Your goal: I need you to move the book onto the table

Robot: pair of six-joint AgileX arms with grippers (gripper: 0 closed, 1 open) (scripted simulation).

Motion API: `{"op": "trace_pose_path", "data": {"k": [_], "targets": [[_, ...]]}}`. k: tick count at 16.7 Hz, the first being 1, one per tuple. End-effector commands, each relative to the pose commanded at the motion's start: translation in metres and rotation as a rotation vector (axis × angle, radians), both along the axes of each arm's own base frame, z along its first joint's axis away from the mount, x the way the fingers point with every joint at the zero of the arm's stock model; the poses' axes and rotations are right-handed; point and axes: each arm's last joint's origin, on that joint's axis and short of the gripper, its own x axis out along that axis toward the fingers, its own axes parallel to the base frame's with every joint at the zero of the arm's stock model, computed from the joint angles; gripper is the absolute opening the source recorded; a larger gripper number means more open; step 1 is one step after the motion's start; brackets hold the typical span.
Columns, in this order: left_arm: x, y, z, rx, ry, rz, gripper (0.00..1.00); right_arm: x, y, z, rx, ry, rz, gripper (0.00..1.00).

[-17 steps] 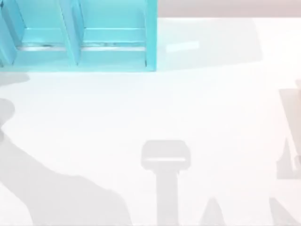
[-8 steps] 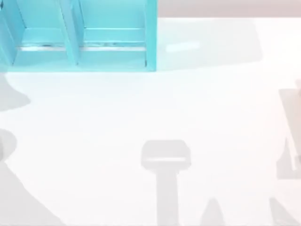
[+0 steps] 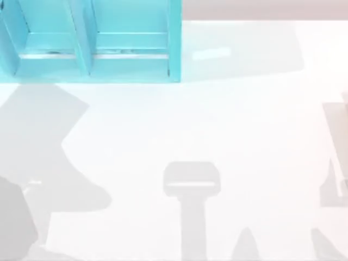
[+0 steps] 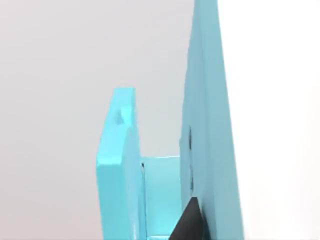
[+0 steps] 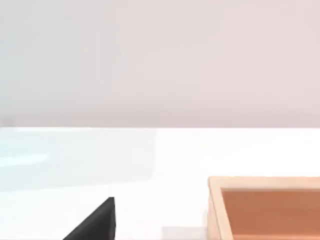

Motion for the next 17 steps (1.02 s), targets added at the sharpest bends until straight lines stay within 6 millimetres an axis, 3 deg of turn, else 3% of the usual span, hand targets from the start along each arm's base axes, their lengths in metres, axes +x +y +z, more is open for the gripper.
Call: {"op": "trace_pose_path", "data": {"k": [3,11,14,17], "targets": [[-0.012,-0.007,-0.001,-0.019,0.020,-0.023,0.00,0.000,0.000,0.000,0.000,0.000,0.000,1.00],[-0.004,-0.015,-0.010,-0.092,0.057,-0.001,0.00,0.000,0.000,0.000,0.000,0.000,0.000,1.00],[0.011,-0.034,-0.031,-0.266,0.150,0.059,0.00,0.000,0.000,0.000,0.000,0.000,0.000,1.00],[0.030,-0.070,-0.062,-0.487,0.296,0.154,0.00,0.000,0.000,0.000,0.000,0.000,0.000,1.00]]}}
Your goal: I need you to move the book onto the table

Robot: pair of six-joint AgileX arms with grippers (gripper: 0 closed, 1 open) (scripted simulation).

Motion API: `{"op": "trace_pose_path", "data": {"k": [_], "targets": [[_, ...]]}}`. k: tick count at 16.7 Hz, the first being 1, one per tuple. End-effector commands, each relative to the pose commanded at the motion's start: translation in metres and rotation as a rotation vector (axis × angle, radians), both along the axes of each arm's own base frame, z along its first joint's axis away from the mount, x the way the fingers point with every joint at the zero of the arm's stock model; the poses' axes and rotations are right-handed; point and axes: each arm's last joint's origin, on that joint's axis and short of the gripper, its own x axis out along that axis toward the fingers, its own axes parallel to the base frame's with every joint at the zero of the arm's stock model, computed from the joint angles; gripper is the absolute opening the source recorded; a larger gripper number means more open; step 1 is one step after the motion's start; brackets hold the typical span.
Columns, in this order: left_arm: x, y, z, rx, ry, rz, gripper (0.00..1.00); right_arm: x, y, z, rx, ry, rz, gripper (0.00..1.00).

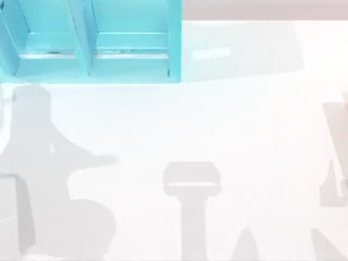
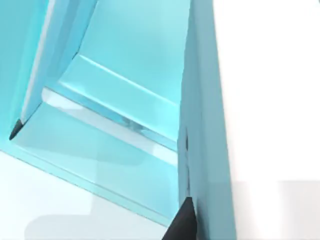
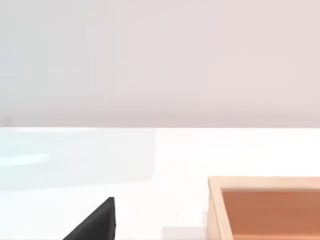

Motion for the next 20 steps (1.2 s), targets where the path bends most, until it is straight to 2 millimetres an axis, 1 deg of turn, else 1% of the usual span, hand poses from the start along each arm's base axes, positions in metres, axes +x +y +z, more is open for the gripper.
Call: {"op": "trace_pose_path", "data": {"k": [3,6,8,10,13,16,18,20], "targets": [[0.018,-0.053,-0.032,-0.193,0.170,0.119,0.00,0.000,0.000,0.000,0.000,0.000,0.000,1.00],[0.029,-0.119,-0.059,-0.317,0.299,0.256,0.00,0.000,0.000,0.000,0.000,0.000,0.000,1.00],[0.029,-0.169,-0.073,-0.366,0.337,0.347,0.00,0.000,0.000,0.000,0.000,0.000,0.000,1.00],[0.022,-0.221,-0.084,-0.403,0.330,0.428,0.00,0.000,0.000,0.000,0.000,0.000,0.000,1.00],[-0.001,-0.297,-0.094,-0.471,0.241,0.509,0.00,0.000,0.000,0.000,0.000,0.000,0.000,1.00],[-0.037,-0.366,-0.097,-0.587,0.100,0.528,0.00,0.000,0.000,0.000,0.000,0.000,0.000,1.00],[-0.066,-0.404,-0.096,-0.689,0.007,0.512,0.00,0.000,0.000,0.000,0.000,0.000,0.000,1.00],[-0.095,-0.436,-0.093,-0.798,-0.071,0.484,0.00,0.000,0.000,0.000,0.000,0.000,0.000,1.00]]}}
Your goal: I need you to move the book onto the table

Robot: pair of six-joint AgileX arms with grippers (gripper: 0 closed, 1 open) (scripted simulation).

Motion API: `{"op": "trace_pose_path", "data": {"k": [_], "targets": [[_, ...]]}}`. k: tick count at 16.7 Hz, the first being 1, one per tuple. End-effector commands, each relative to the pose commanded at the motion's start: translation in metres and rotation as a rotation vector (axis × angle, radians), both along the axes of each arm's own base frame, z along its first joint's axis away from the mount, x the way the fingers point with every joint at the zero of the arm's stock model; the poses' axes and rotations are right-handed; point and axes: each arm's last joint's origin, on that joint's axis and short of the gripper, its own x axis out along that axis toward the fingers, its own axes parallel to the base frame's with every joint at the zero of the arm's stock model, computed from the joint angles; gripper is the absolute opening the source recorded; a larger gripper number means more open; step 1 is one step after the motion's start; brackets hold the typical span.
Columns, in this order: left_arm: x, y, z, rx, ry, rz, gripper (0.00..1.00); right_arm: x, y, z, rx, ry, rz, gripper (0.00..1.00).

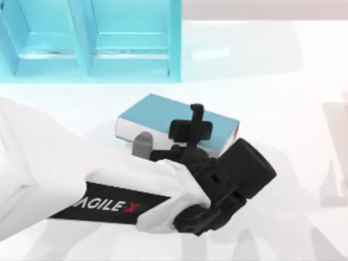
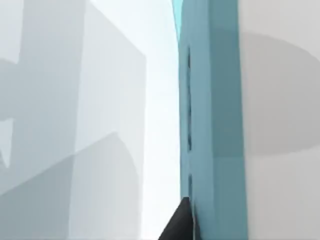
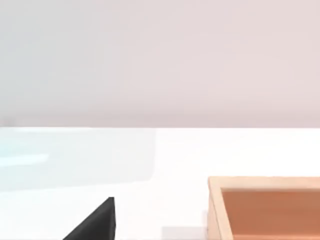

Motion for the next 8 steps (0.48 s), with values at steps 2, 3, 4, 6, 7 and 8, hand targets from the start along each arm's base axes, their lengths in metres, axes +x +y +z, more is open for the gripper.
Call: {"op": "trace_pose_path", "data": {"k": [2,3,4,6,7,8], "targets": [[-0.026,-0.023,0.004,-0.083,-0.084,-0.002,0.00,0.000,0.000,0.000,0.000,0.000,0.000,1.00],[-0.036,-0.031,0.006,-0.117,-0.114,-0.004,0.00,0.000,0.000,0.000,0.000,0.000,0.000,1.00],[-0.044,-0.037,0.007,-0.144,-0.137,-0.006,0.00,0.000,0.000,0.000,0.000,0.000,0.000,1.00],[-0.051,-0.043,0.009,-0.171,-0.159,-0.009,0.00,0.000,0.000,0.000,0.000,0.000,0.000,1.00],[-0.051,-0.043,0.009,-0.171,-0.159,-0.009,0.00,0.000,0.000,0.000,0.000,0.000,0.000,1.00],[-0.051,-0.043,0.009,-0.171,-0.159,-0.009,0.00,0.000,0.000,0.000,0.000,0.000,0.000,1.00]]}}
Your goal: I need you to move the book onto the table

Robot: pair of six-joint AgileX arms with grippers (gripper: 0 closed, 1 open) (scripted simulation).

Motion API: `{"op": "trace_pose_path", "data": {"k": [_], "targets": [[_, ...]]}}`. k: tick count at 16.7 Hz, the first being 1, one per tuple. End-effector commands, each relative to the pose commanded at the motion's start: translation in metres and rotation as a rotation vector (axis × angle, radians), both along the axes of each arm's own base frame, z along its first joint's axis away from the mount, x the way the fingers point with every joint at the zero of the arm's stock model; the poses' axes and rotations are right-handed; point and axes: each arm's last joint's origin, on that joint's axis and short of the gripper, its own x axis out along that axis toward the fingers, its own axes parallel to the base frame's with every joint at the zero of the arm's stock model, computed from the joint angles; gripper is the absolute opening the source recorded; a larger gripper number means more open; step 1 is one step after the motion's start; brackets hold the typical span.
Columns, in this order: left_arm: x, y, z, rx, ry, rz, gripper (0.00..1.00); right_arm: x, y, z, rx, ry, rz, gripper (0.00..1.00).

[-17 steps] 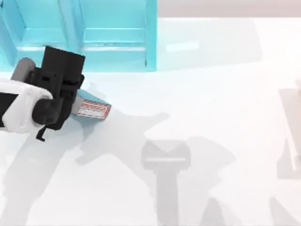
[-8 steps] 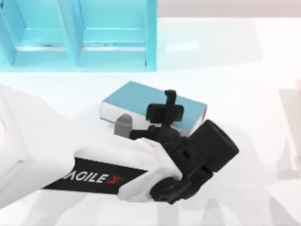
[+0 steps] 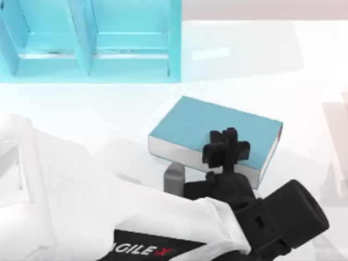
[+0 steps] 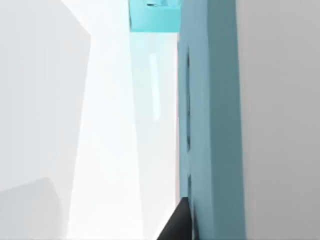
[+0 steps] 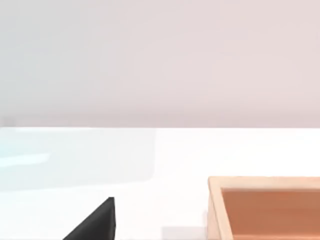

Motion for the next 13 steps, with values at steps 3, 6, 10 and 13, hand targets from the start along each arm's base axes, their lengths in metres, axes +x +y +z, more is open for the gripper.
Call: {"op": "trace_pose_path", "data": {"k": [3,6,10,13], "targets": [[0.0006,0.0016,-0.0010,0.004,0.005,-0.001,0.00,0.0000,0.0000,0.0000,0.000,0.000,0.000,1.00],[-0.0028,0.0009,-0.0004,0.002,0.003,-0.001,0.00,0.0000,0.0000,0.0000,0.000,0.000,0.000,1.00],[-0.0049,0.0004,0.0007,0.000,0.000,0.000,0.00,0.0000,0.0000,0.0000,0.000,0.000,0.000,1.00],[-0.0035,0.0016,-0.0061,0.008,0.005,0.003,0.00,0.0000,0.0000,0.0000,0.000,0.000,0.000,1.00]]}}
